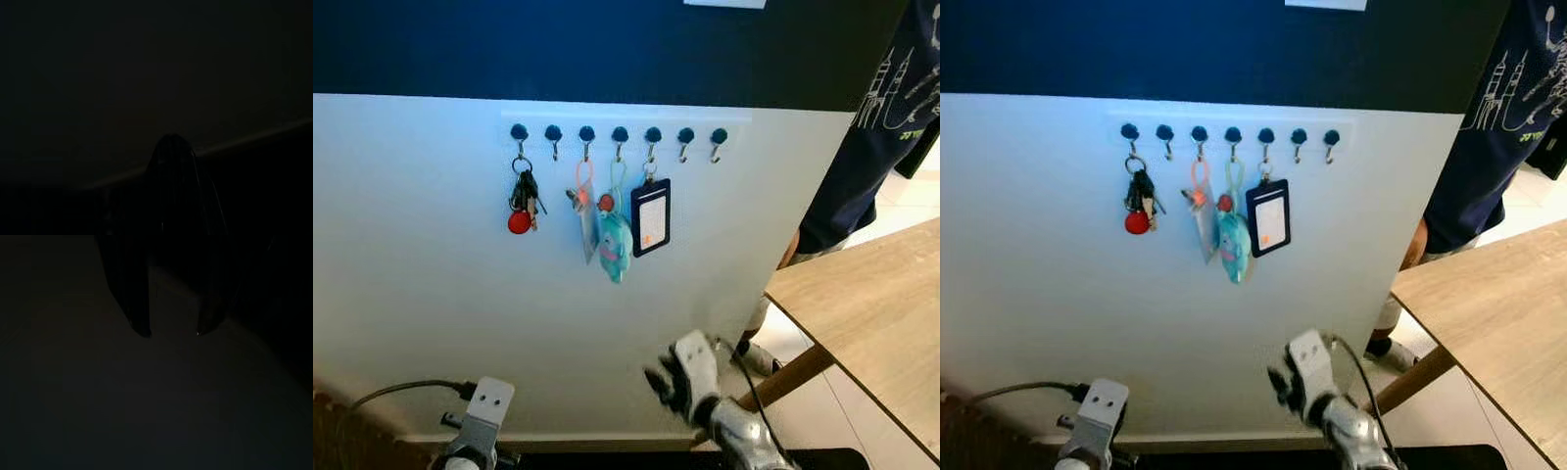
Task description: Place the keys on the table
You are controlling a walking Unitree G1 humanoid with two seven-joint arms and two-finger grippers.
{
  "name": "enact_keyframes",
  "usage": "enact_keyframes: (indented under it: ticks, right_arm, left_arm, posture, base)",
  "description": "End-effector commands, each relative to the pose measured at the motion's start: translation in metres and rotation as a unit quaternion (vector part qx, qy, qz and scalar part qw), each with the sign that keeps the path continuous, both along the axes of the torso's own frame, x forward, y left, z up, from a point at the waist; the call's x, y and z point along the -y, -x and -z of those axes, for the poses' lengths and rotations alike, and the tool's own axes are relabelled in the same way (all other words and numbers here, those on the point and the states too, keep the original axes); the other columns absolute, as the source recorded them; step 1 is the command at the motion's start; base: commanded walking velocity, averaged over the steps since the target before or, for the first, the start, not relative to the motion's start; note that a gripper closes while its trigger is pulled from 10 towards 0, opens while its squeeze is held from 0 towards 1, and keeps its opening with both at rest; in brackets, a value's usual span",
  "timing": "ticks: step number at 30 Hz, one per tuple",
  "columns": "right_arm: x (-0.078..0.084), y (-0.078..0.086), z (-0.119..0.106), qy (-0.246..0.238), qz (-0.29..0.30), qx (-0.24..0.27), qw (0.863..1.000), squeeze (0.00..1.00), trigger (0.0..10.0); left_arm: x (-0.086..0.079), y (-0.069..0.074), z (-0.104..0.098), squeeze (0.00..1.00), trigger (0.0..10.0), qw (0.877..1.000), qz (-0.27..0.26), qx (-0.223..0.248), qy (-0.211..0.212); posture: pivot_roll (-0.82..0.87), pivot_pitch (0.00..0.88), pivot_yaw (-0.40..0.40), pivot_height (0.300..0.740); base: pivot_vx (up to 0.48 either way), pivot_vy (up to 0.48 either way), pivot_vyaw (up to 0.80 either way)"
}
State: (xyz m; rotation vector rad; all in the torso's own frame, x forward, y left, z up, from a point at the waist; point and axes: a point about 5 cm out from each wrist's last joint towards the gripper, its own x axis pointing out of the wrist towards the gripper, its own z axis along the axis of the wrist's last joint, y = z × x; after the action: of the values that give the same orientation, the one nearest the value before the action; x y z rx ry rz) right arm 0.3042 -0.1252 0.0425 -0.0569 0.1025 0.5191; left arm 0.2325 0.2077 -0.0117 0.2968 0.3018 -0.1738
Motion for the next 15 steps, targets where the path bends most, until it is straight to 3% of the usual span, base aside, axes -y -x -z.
enact_keyframes:
  ticks: [1, 4, 7, 8, 9, 12, 15]
  right_arm:
    - [0.01, -0.011, -0.028, -0.05, 0.034, 0.067, 0.996, 0.0, 10.0]
    - [0.016, -0.017, -0.051, -0.104, 0.056, 0.114, 0.986, 0.0, 10.0]
    - [0.025, -0.021, -0.07, -0.12, 0.09, 0.163, 0.975, 0.0, 10.0]
    - [0.033, -0.026, -0.083, -0.222, 0.113, 0.148, 0.957, 0.0, 10.0]
    - [0.033, -0.026, -0.083, -0.222, 0.113, 0.148, 0.957, 0.0, 10.0]
    - [0.039, -0.027, -0.09, -0.322, 0.109, 0.123, 0.932, 0.0, 10.0]
    - [0.041, -0.026, -0.088, -0.348, 0.097, 0.111, 0.926, 0.0, 10.0]
  left_arm:
    - [-0.002, 0.001, -0.005, 0.0, 10.0, 1.0, 0.008, 0.019, 0.006]
    - [0.001, 0.0, -0.009, 0.0, 10.0, 0.999, 0.008, 0.03, 0.019]
    - [0.003, -0.001, -0.011, 0.0, 10.0, 0.999, 0.011, 0.036, 0.02]
    - [0.005, -0.002, -0.012, 0.0, 10.0, 0.999, 0.013, 0.039, 0.025]
    - [0.005, -0.002, -0.012, 0.0, 10.0, 0.999, 0.013, 0.039, 0.025]
    - [0.008, -0.003, -0.013, 0.0, 10.0, 0.999, 0.016, 0.04, 0.03]
    - [0.011, -0.003, -0.013, 0.0, 10.0, 0.998, 0.02, 0.04, 0.031]
  posture:
    - [0.14, 0.058, -0.055, 0.74]
    - [0.14, 0.061, -0.057, 0.74]
    - [0.14, 0.064, -0.058, 0.74]
    - [0.13, 0.065, -0.059, 0.74]
    - [0.13, 0.065, -0.059, 0.74]
    - [0.13, 0.068, -0.057, 0.74]
    - [0.13, 0.069, -0.057, 0.74]
  base:
    - [0.0, 0.0, 0.0]
    - [0.0, 0.0, 0.0]
    - [0.0, 0.0, 0.0]
    - [0.0, 0.0, 0.0]
    - [0.0, 0.0, 0.0]
    - [0.0, 0.0, 0.0]
    - [0.0, 0.0, 0.0]
